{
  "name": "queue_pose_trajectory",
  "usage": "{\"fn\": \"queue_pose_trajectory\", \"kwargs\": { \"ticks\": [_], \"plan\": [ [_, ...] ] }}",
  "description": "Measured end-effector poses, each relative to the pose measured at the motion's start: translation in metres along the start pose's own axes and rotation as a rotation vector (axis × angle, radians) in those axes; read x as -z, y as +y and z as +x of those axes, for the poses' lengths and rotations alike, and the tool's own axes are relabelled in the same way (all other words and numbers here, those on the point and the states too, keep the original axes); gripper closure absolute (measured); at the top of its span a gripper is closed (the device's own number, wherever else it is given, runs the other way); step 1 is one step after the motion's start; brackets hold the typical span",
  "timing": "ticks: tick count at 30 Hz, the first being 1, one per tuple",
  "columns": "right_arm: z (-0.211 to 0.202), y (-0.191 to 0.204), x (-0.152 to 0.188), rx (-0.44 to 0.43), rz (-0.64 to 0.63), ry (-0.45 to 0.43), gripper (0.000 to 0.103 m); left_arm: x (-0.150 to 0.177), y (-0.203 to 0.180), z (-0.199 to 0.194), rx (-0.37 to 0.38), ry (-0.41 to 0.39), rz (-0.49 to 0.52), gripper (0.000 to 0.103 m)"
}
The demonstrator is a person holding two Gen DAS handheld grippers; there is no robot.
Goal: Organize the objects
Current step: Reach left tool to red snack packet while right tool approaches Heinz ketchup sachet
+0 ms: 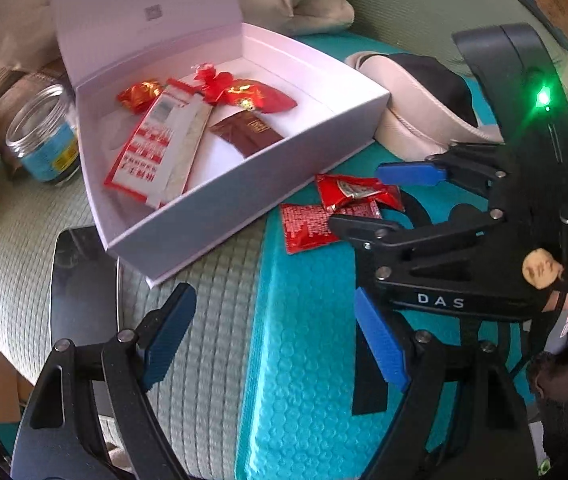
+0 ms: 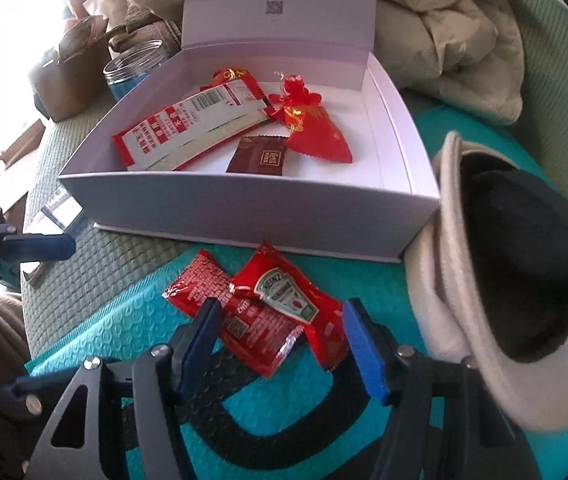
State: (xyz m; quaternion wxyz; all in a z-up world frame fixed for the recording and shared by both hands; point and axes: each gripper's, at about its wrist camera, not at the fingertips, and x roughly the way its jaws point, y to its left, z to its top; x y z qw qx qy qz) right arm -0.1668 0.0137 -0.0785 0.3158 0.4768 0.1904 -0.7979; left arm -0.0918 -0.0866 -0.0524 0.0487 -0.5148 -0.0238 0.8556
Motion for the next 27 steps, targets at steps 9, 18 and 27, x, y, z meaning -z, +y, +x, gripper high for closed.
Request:
{"fn": "queue_pose_trajectory", "kwargs": {
  "ticks": [9,18,27],
  "plan": [
    [-0.005,-0.016,0.008,-0.03,0.074,0.003,0.068,-0.018,-0.002,0.013,0.108,0.01,-0.009,0.022],
    [-0.014,-0.035,0.037,-0.009,0.121,0.014,0.075,-0.026,-0.027,0.031,0.136,0.004,0.051,0.022],
    [-0.02,-0.04,0.045,0.006,0.11,0.014,0.075,-0.03,-0.03,0.046,0.087,0.027,0.072,0.022]
  ]
}}
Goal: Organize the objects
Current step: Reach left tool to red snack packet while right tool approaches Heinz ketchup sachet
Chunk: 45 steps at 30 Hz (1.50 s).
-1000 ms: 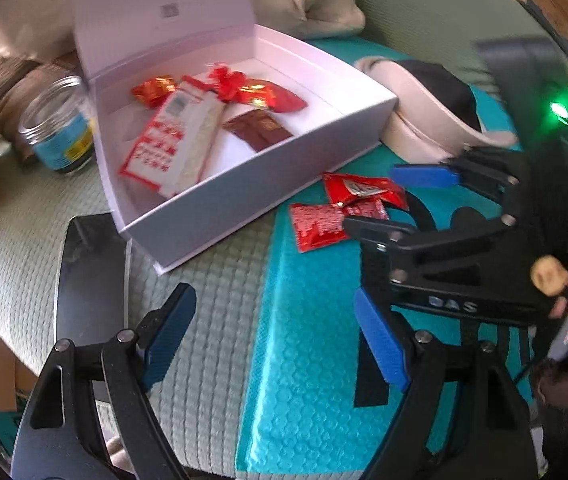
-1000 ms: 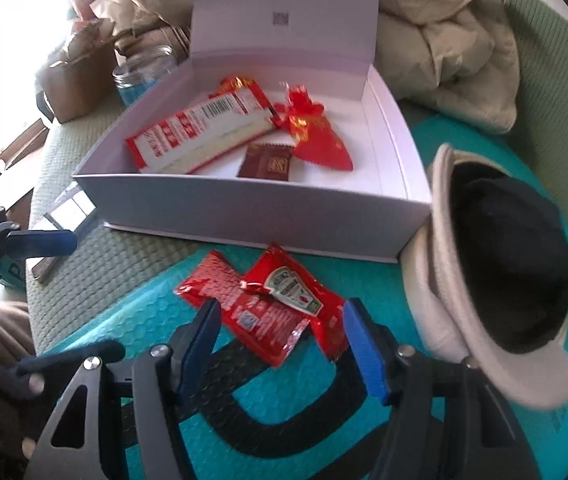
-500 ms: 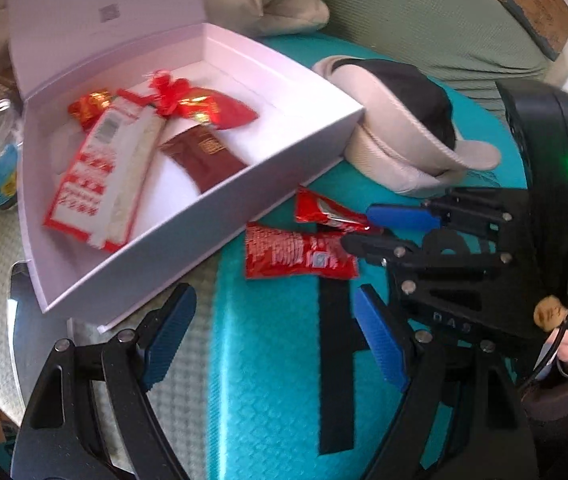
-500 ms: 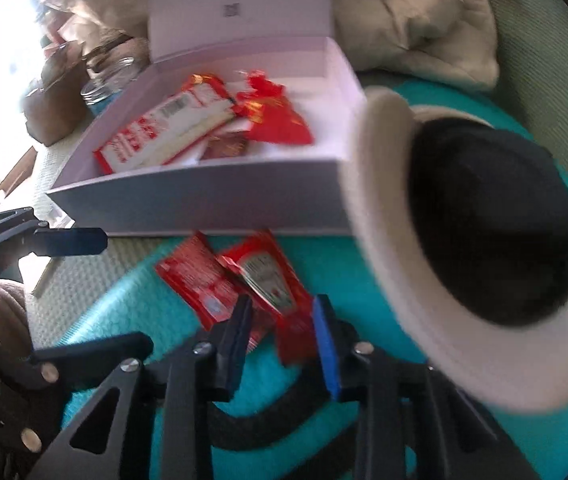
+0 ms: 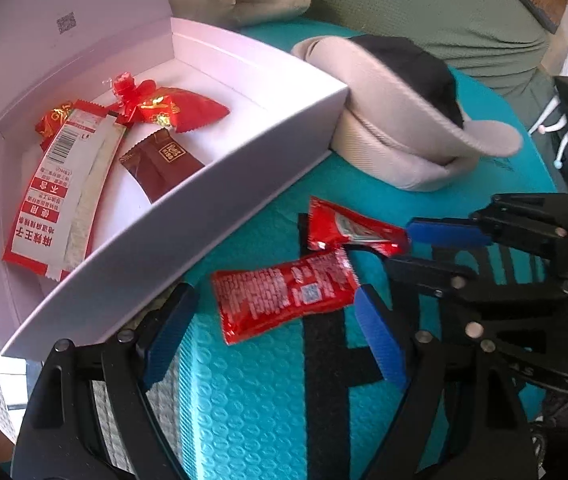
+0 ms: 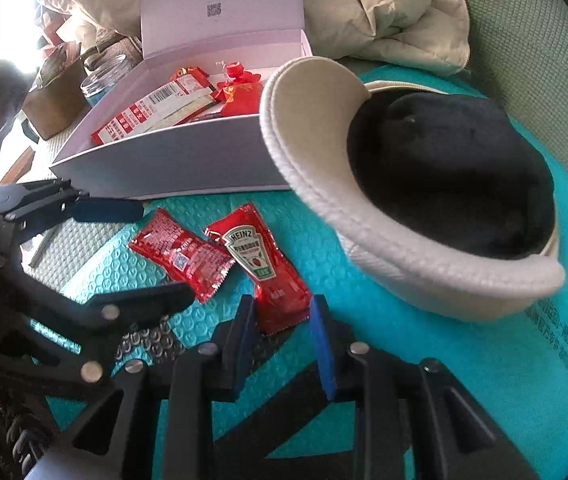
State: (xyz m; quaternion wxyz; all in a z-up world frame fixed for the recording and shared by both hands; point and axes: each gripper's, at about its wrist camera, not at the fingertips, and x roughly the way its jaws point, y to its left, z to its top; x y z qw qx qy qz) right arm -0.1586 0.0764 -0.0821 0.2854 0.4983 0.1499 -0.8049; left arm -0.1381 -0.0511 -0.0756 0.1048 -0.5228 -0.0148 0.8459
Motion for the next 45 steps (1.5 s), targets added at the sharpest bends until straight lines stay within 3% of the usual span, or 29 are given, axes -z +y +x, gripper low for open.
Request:
{"fn": "queue_pose_trajectory", "kwargs": {
  "ticks": [6,12,15,18,20,23,26,32,36,38,45],
  "plan": [
    [0.002,-0.001,-0.003,0.05,-0.019,0.002,0.074,0.001,0.002,0.003,0.009,-0.012,0.004,0.015],
    [0.007,0.001,-0.009,0.066,-0.058,-0.017,0.064,0.009,0.001,0.0,-0.003,-0.036,0.058,0.016],
    [0.009,0.003,-0.008,0.052,-0.067,-0.05,0.064,0.012,0.004,-0.002,-0.011,-0.05,0.049,0.024],
    [0.008,0.006,-0.006,0.036,-0.076,-0.051,0.077,0.015,0.01,-0.007,-0.02,-0.058,0.019,0.034],
    [0.007,0.008,-0.004,0.017,-0.068,-0.04,0.079,0.019,0.012,-0.012,-0.018,-0.069,0.01,0.039],
    [0.002,0.013,0.003,-0.009,-0.077,-0.027,0.079,0.025,0.007,-0.018,-0.003,-0.088,0.029,0.041],
    [-0.003,0.019,0.011,-0.046,-0.09,-0.015,0.079,0.036,-0.006,-0.024,0.059,-0.076,0.057,0.044],
    [-0.019,0.015,0.035,-0.045,-0.049,0.002,0.08,0.045,-0.028,-0.029,0.103,-0.063,0.062,0.044],
    [-0.027,0.006,0.048,0.031,0.007,0.005,0.08,0.034,-0.018,-0.029,0.034,-0.052,0.032,0.043],
    [-0.03,-0.004,0.053,0.073,0.052,0.006,0.08,0.043,-0.016,-0.033,-0.003,-0.051,0.011,0.043],
    [-0.032,-0.019,0.051,0.057,0.122,0.003,0.076,0.009,-0.009,-0.028,-0.04,-0.089,-0.077,0.041]
  ]
}}
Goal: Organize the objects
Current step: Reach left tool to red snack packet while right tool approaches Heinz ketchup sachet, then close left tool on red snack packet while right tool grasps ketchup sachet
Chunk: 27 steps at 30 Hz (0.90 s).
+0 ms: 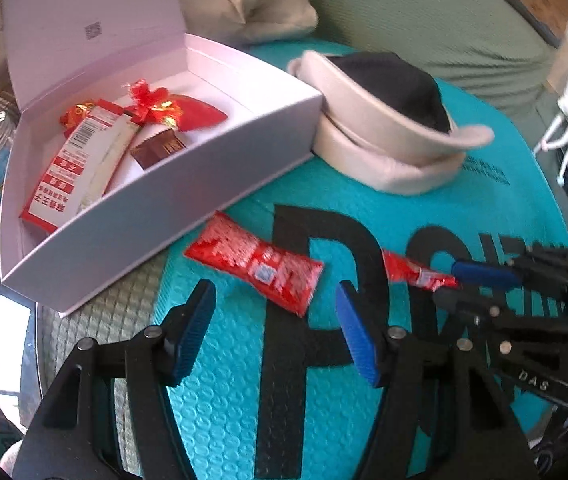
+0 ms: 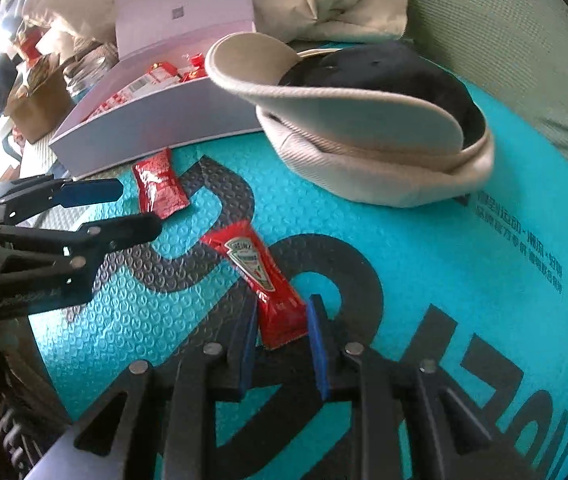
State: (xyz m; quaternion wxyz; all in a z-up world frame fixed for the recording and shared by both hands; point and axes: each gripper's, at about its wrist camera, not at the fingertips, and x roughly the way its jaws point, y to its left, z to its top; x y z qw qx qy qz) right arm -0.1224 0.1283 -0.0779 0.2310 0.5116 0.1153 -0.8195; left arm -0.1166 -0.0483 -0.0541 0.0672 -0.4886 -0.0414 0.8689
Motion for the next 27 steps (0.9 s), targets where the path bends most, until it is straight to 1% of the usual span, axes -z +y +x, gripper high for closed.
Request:
{"fn": "queue_pose_trajectory", "kwargs": {
  "ticks": [1,3,5,6,7,10,12,14,15,17,18,20,21,22,24,26,27],
  "plan": [
    [0.0,-0.002,-0.002,-0.004,0.014,-0.004,0.071,-0.002,0.002,0.001,0.005,0.002,-0.013,0.039],
    [0.002,-0.004,-0.004,-0.004,0.034,-0.004,0.066,-0.008,0.008,0.005,0.029,0.02,-0.042,0.037],
    [0.004,-0.002,-0.007,-0.005,0.028,0.002,0.066,-0.013,0.011,0.012,0.048,0.026,-0.065,0.037],
    [0.004,-0.002,-0.007,-0.011,0.025,0.003,0.065,-0.007,0.006,0.017,0.044,0.023,-0.066,0.037],
    [0.005,0.0,-0.008,-0.024,0.025,0.003,0.065,-0.009,0.007,0.018,0.035,0.02,-0.067,0.036],
    [0.007,0.004,-0.011,-0.03,0.014,0.003,0.063,-0.016,0.011,0.024,-0.009,0.026,-0.079,0.028],
    [0.009,0.004,-0.012,-0.032,0.018,0.006,0.063,-0.019,0.012,0.029,-0.033,0.025,-0.086,0.025],
    [0.01,0.005,-0.013,-0.027,0.019,0.006,0.063,-0.02,0.012,0.034,-0.059,0.031,-0.089,0.025],
    [0.011,0.005,-0.014,-0.023,0.017,0.007,0.063,-0.022,0.01,0.032,-0.065,0.02,-0.087,0.025],
    [0.011,0.005,-0.013,-0.011,0.009,0.007,0.062,-0.021,0.009,0.032,-0.053,-0.001,-0.08,0.025],
    [0.011,0.005,-0.013,-0.006,0.004,0.007,0.062,-0.021,0.009,0.031,-0.05,-0.011,-0.072,0.026],
    [0.012,0.007,-0.012,0.004,-0.01,0.003,0.062,-0.021,0.012,0.03,-0.064,-0.029,-0.068,0.042],
    [0.011,0.008,-0.011,0.01,-0.016,0.0,0.062,-0.021,0.014,0.029,-0.071,-0.04,-0.07,0.046],
    [0.012,0.01,-0.011,0.019,-0.026,-0.002,0.062,-0.021,0.016,0.028,-0.074,-0.047,-0.069,0.054],
    [0.011,0.014,-0.009,0.03,-0.04,-0.007,0.062,-0.019,0.02,0.025,-0.057,-0.061,-0.069,0.059],
    [0.012,0.016,-0.009,0.012,-0.042,-0.01,0.063,-0.017,0.021,0.023,-0.037,-0.074,-0.066,0.067],
    [0.012,0.016,-0.009,-0.002,-0.035,-0.013,0.063,-0.014,0.016,0.021,-0.027,-0.078,-0.062,0.069]
  ]
}}
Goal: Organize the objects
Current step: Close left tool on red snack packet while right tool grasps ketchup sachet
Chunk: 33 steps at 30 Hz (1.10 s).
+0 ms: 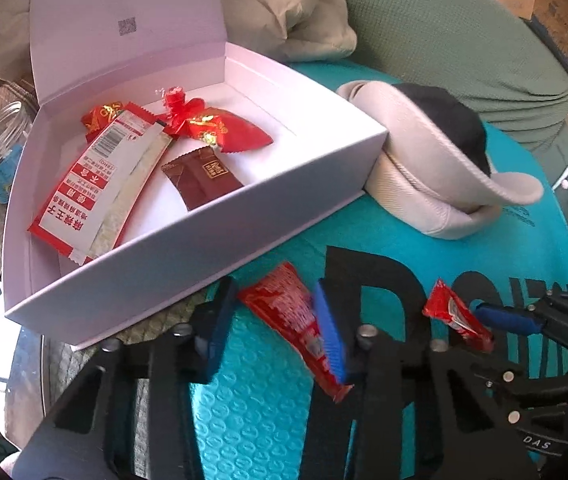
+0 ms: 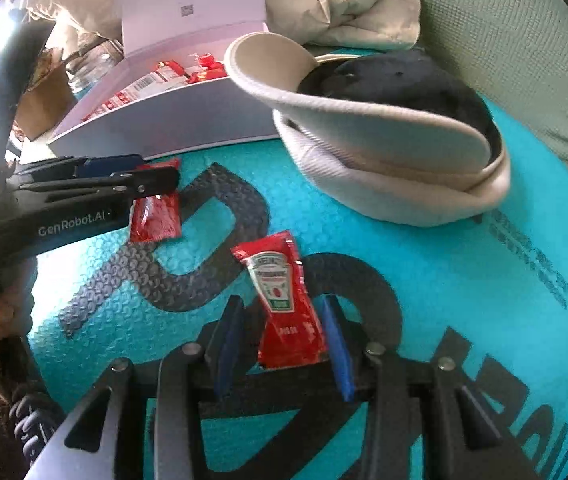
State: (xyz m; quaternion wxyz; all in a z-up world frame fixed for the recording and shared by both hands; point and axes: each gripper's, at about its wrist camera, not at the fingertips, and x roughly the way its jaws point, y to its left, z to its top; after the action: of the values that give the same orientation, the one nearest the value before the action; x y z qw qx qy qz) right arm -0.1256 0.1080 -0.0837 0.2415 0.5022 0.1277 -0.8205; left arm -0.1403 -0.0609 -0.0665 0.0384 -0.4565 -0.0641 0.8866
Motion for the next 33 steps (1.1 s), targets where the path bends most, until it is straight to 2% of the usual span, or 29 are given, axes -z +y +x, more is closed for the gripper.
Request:
{"fn": "queue_pose_trajectory", "kwargs": {
  "ticks": [6,11,16,18,22,23,27,30,33],
  "plan": [
    [-0.001,0.001,0.002,-0.006,0.002,0.006,0.064,0.01,-0.013,-0.005,0.055,0.01,0.074,0.071],
    [-0.002,0.003,0.005,-0.009,-0.017,0.01,0.064,0.024,-0.029,-0.011,0.129,0.044,0.146,0.071],
    [-0.008,0.005,0.014,-0.036,-0.03,0.021,0.064,0.032,-0.034,-0.02,0.195,0.091,0.13,0.07],
    [-0.011,0.006,0.017,-0.056,-0.025,0.026,0.064,0.039,-0.033,-0.028,0.235,0.117,0.105,0.066],
    [-0.017,0.004,0.021,-0.059,0.001,0.033,0.064,0.047,-0.034,-0.035,0.245,0.128,0.059,0.039],
    [-0.018,0.004,0.021,-0.056,0.007,0.031,0.064,0.05,-0.035,-0.039,0.242,0.122,0.055,0.036],
    [-0.025,0.002,0.021,-0.042,0.028,0.002,0.064,0.052,-0.037,-0.042,0.23,0.139,0.038,0.031],
    [-0.028,-0.003,0.02,-0.042,0.054,-0.015,0.063,0.057,-0.037,-0.04,0.225,0.174,0.027,0.031],
    [-0.026,-0.005,0.018,-0.043,0.071,-0.026,0.063,0.06,-0.042,-0.038,0.209,0.17,0.03,0.031]
  ]
}}
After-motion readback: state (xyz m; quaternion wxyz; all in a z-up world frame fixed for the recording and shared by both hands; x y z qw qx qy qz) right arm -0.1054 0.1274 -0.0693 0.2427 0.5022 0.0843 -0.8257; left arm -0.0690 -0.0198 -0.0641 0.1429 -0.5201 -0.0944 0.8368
